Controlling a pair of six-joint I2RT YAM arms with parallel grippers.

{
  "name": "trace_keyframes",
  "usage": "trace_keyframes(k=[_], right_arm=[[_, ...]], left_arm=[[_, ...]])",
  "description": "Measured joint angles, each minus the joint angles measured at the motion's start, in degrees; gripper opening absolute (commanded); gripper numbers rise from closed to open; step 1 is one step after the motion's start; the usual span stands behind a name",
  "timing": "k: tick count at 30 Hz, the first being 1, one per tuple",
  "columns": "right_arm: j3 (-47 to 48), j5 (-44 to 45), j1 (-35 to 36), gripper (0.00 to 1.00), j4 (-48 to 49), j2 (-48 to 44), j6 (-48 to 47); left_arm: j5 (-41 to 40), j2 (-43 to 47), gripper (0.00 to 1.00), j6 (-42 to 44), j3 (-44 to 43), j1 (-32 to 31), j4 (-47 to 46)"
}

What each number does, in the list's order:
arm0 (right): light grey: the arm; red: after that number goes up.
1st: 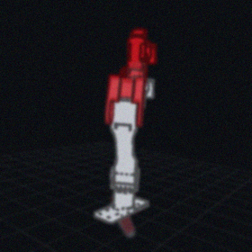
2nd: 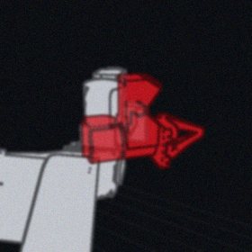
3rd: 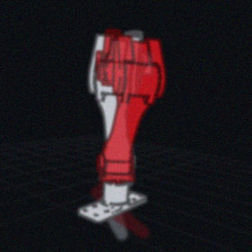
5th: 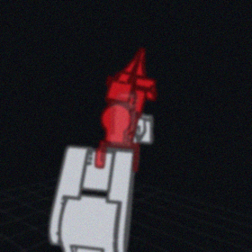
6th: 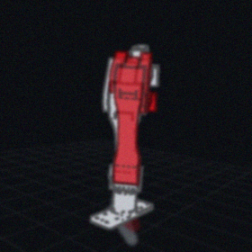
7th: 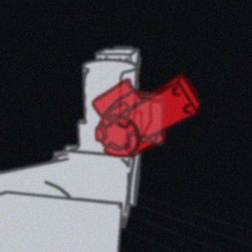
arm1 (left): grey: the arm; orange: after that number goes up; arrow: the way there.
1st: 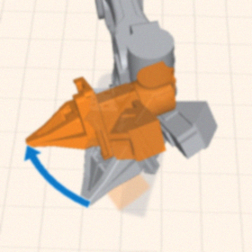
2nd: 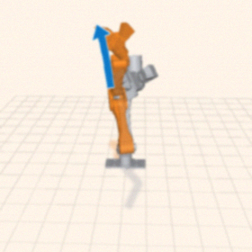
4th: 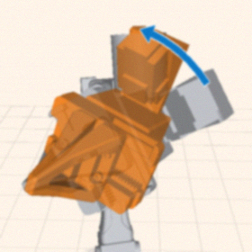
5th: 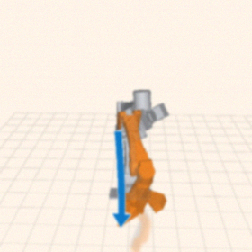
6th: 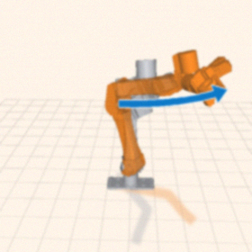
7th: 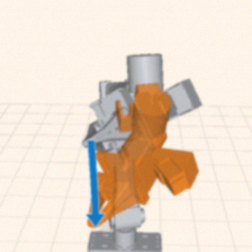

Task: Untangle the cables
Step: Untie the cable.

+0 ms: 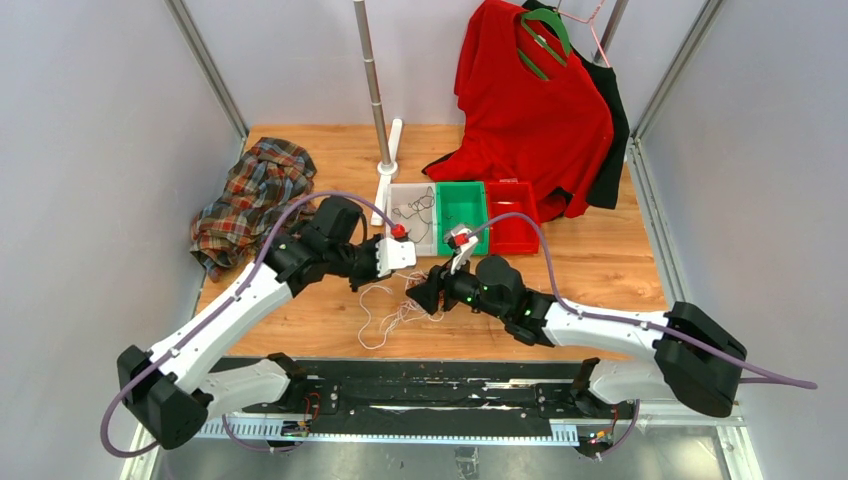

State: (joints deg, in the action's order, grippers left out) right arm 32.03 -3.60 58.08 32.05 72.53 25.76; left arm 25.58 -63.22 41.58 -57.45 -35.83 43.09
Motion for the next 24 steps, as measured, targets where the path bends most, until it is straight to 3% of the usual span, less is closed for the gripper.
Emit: trace_keyframes(k=[9,24], right_arm=[[-0.4,4.3,0.0,0.55,0.3,-3.1,-0.2],[1.1,2.1,0.2,0.57,1.2,0.7,-1.2]], left_arm=[[0.0,3.4,0.01,-0.2,-3.0,0.0,4.2],[-0.4,3.4,0.01,-3.2,-5.1,-0.9,6.5]])
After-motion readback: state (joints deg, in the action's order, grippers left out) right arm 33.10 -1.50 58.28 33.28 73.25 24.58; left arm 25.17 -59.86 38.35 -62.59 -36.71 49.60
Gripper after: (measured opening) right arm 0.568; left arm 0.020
